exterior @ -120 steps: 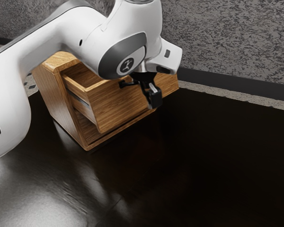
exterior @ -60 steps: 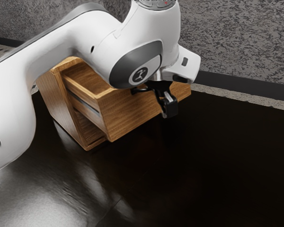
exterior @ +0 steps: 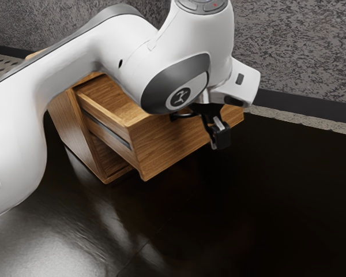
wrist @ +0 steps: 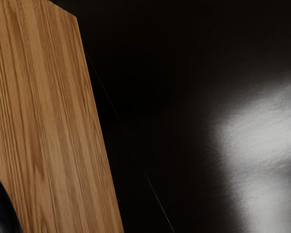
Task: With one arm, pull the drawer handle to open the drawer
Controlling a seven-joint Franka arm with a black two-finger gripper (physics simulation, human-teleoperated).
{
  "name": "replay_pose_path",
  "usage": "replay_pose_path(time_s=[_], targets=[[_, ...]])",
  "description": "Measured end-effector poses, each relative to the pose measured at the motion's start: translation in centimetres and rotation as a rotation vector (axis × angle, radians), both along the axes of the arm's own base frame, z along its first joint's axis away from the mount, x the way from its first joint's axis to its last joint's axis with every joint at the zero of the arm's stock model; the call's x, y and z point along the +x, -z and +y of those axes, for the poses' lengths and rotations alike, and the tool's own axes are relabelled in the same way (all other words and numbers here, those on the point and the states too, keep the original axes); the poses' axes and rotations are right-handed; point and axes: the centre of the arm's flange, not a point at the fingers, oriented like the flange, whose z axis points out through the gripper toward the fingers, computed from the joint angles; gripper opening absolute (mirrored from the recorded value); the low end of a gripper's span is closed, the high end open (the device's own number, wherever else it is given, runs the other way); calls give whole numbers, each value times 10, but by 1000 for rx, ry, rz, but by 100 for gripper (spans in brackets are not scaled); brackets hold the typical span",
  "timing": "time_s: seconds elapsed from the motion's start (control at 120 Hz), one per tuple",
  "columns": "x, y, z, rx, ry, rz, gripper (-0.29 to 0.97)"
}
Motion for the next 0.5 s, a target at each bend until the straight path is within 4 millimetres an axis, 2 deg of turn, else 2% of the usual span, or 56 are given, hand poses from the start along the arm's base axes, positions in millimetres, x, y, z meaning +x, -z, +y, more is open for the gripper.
replay_pose_path(time_s=[0.125,0.383,0.5], targets=[[-1,0,-4,0,2,-3,67],[-5,-2,-13,3,6,-13,57],[-9,-4,-19,10,7,-20,45]])
